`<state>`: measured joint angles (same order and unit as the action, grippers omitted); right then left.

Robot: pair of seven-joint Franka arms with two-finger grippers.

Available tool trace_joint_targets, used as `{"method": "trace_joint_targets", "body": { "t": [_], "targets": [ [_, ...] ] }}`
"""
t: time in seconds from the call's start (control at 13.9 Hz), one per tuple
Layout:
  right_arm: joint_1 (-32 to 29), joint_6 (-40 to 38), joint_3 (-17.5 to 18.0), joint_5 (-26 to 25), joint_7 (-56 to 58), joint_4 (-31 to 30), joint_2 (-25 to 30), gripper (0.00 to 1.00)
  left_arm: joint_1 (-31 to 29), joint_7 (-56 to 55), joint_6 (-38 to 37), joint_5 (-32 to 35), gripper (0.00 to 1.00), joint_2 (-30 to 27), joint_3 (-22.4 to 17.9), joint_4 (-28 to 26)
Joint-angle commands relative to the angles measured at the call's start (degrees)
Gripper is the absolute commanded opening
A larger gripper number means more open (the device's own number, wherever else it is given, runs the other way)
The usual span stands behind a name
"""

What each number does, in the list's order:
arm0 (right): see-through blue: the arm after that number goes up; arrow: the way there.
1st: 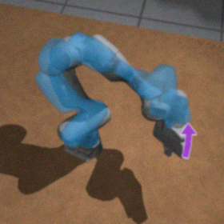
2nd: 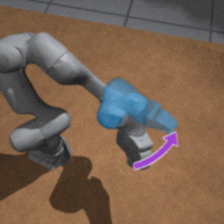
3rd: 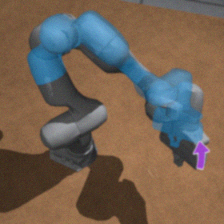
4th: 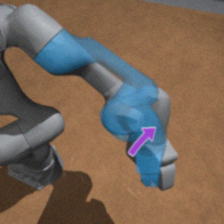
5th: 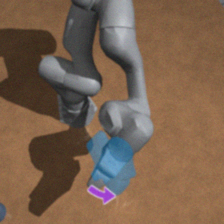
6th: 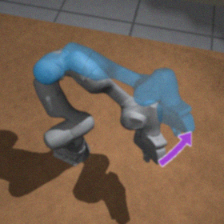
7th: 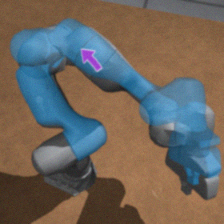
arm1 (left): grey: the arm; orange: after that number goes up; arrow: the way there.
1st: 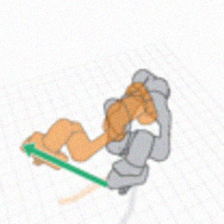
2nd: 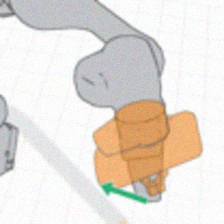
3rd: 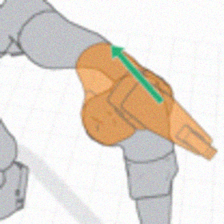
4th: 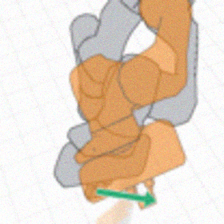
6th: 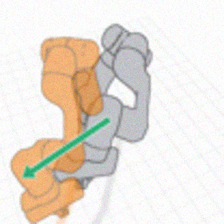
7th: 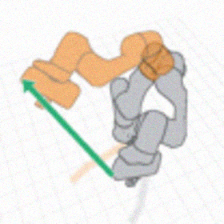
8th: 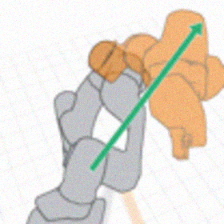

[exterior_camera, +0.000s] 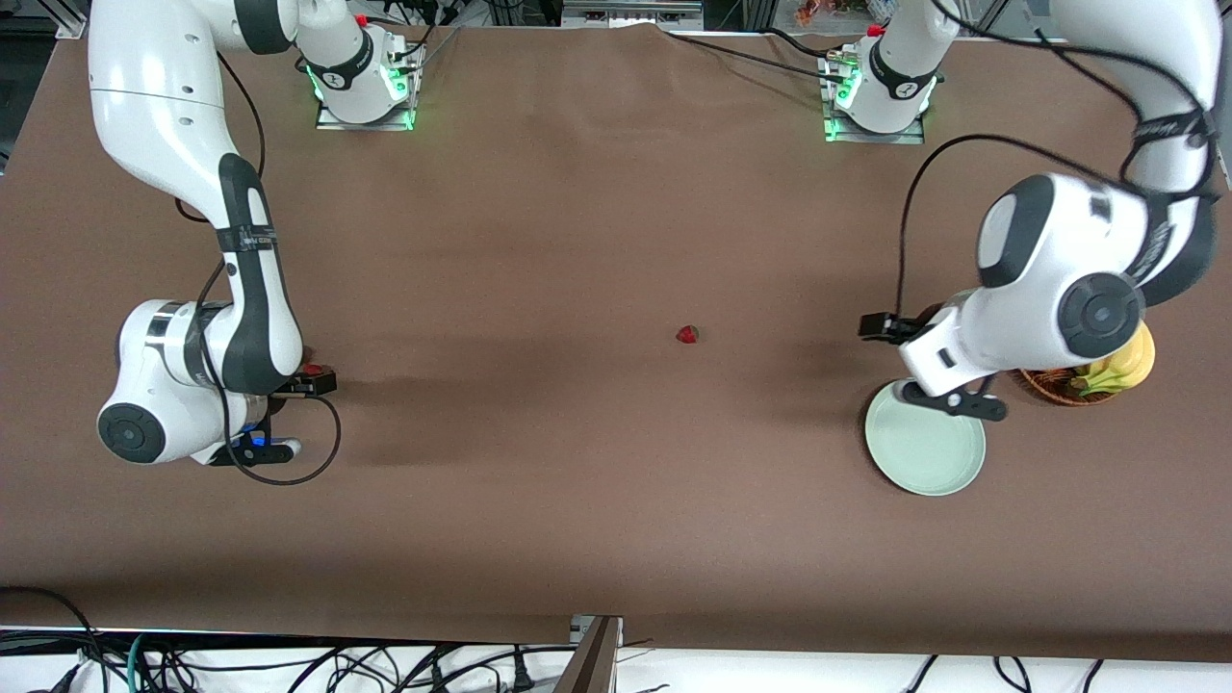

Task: Collect all strawberries into plate
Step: 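Grasp the strawberry from the right gripper with the left gripper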

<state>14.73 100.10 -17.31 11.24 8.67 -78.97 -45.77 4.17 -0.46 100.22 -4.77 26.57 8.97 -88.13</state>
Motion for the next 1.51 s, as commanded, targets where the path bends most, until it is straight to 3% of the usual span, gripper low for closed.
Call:
{"method": "trace_joint_targets", "body": {
  "t": [0.0, 0.36, 0.72, 0.86, 1.3, 1.37, 1.44],
  "targets": [
    [0.3, 7.7, -0.4, 0.9, 4.6, -10.2, 4.7, 1.0, 7.4, -4.1, 5.5, -1.7, 1.0, 3.6, -0.5, 1.9],
    [0.4, 16.9, -0.4, 0.6, 7.8, -18.1, 7.2, 1.0, 18.8, -28.4, 13.1, -0.9, 1.0, 9.6, -0.7, 1.6],
    [0.4, 20.9, -0.3, 0.7, 11.5, -21.4, 7.3, 1.0, 22.5, -30.1, 16.8, 4.9, 1.0, 14.3, -0.7, 1.4],
    [0.5, 24.2, 0.0, 0.7, 12.6, -23.9, 8.3, 1.0, 23.3, -30.1, 17.7, 4.9, 1.0, 16.0, -0.6, 1.2],
    [0.8, 24.3, 0.0, 0.7, 14.5, -23.7, 8.3, 1.0, 24.8, -30.1, 25.0, 4.9, 0.98, 16.4, -0.8, -3.9],
    [0.9, 24.3, 0.0, 0.7, 14.5, -23.8, 8.3, 1.0, 24.8, -30.1, 25.1, 4.9, 0.66, 16.6, -0.8, -3.9],
    [0.9, 24.3, 0.0, 0.7, 14.5, -23.8, 8.3, 0.96, 24.8, -30.1, 25.2, 4.9, 0.46, 16.7, -0.8, -4.0]
  ]
}}
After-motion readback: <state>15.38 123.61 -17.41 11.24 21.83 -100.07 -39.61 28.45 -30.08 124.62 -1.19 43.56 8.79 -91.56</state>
